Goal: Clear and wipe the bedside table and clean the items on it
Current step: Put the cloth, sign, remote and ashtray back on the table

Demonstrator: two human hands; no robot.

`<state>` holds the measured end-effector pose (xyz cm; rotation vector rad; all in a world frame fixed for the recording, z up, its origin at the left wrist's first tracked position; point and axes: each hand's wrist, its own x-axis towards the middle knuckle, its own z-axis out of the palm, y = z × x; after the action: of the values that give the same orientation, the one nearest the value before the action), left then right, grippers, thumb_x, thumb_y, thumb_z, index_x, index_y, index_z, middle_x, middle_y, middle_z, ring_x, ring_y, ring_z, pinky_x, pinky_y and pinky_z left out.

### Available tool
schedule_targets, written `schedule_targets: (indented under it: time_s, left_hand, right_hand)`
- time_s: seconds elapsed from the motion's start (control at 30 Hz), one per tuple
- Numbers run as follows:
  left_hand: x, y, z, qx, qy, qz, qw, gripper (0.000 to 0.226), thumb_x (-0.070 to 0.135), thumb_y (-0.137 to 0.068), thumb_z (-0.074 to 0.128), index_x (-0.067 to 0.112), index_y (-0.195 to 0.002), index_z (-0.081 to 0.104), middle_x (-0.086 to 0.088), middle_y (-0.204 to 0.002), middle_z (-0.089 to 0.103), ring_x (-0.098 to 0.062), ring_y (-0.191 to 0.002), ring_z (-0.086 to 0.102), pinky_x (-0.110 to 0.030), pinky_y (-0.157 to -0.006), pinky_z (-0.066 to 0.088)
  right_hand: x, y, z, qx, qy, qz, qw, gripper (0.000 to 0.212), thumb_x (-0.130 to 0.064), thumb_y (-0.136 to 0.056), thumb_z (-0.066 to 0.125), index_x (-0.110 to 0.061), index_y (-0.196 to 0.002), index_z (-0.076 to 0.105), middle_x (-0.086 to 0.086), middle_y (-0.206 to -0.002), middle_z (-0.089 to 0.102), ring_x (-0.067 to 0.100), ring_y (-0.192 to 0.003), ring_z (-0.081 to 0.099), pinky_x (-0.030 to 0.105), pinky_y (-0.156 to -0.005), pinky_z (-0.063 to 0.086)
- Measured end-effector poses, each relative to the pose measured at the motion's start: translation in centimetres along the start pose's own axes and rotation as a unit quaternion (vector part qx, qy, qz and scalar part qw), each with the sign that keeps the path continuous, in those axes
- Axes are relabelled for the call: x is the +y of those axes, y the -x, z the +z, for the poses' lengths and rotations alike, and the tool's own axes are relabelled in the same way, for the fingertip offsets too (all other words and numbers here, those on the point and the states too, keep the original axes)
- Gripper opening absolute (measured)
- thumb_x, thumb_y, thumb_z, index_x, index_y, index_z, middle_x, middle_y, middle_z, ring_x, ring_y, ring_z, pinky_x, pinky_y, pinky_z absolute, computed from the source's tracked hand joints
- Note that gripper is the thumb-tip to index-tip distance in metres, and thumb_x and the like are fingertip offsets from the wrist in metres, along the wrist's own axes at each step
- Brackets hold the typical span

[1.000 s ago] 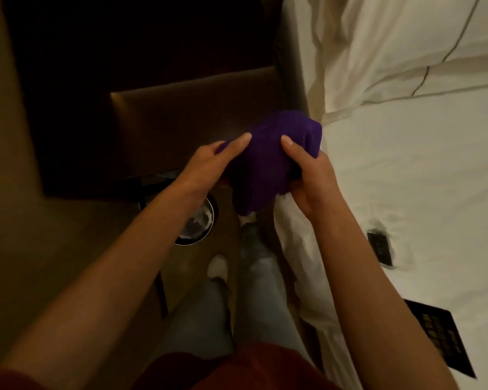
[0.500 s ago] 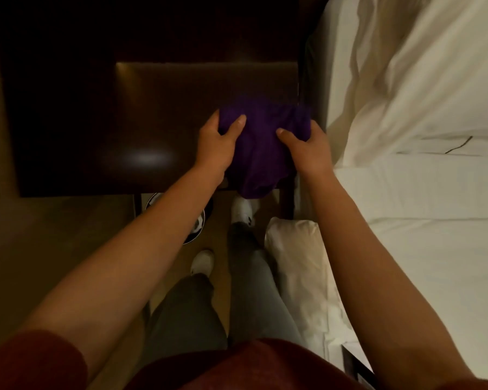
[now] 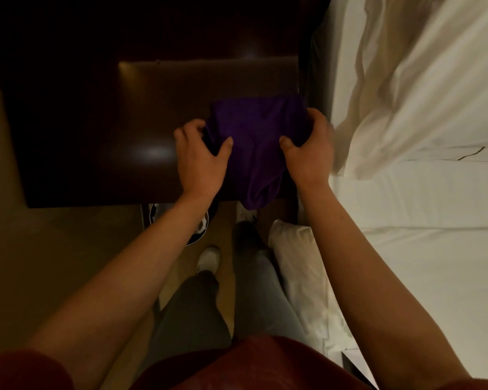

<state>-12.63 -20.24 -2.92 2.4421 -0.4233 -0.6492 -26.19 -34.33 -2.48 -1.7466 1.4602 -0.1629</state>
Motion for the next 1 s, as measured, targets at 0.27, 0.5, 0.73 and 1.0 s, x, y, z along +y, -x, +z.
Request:
schedule_targets:
  time_s: [0.27,0.5,0.73,1.0]
  left_hand:
    - [-0.5,4.6,-0.4,-0.220,0.099,-0.213,0.947,0.056,0.064,-0.093,0.059,0.018,-0.125,0.054,-0.002,-0.067,0.076,-0.021,-0.049,0.070,-0.027,-0.044,0.051]
    - [1.8,4.3,1.2,-0.183,0.302,-0.295,0.888,0.025,0.032,-0.098,0.067,0.013,-0.113,0.061,-0.015,-0.107,0.073,-0.029,-0.083,0.077,-0.038,-0.066,0.064]
    - [1.5,3.3,1.5,-0.104,0.378,-0.254,0.884,0.035,0.001,-0.089,0.065,0.011,-0.121,0.056,-0.009,-0.117,0.068,-0.022,-0.106,0.070,-0.036,-0.088,0.062]
    - [0.8,4.1,1.0,0.029,0.012,0.061,0.998,0.084,0.029,-0.087,0.070,0.016,-0.158,0.027,-0.012,-0.161,0.030,-0.028,-0.149,0.031,-0.042,-0.120,0.032]
  right_hand:
    - [0.4,2.3,-0.7,-0.004,0.025,0.173,0.985,0.060,-0.065,-0.086,0.068,-0.013,-0.111,0.054,-0.005,-0.096,0.064,0.021,-0.092,0.068,0.029,-0.064,0.050]
    - [0.7,4.9,1.6,-0.171,-0.225,0.296,0.912,0.024,-0.037,-0.099,0.067,-0.015,-0.109,0.067,0.013,-0.097,0.078,0.026,-0.074,0.079,0.037,-0.063,0.063]
    - [0.6,4.7,1.4,-0.202,-0.470,0.350,0.785,0.025,-0.011,-0.092,0.067,-0.009,-0.117,0.066,0.014,-0.104,0.077,0.031,-0.100,0.076,0.040,-0.084,0.064]
    - [0.7,5.1,-0.8,0.042,0.050,0.067,0.996,0.027,-0.033,-0.085,0.071,-0.019,-0.105,0.059,0.004,-0.110,0.062,0.018,-0.092,0.062,0.035,-0.077,0.053]
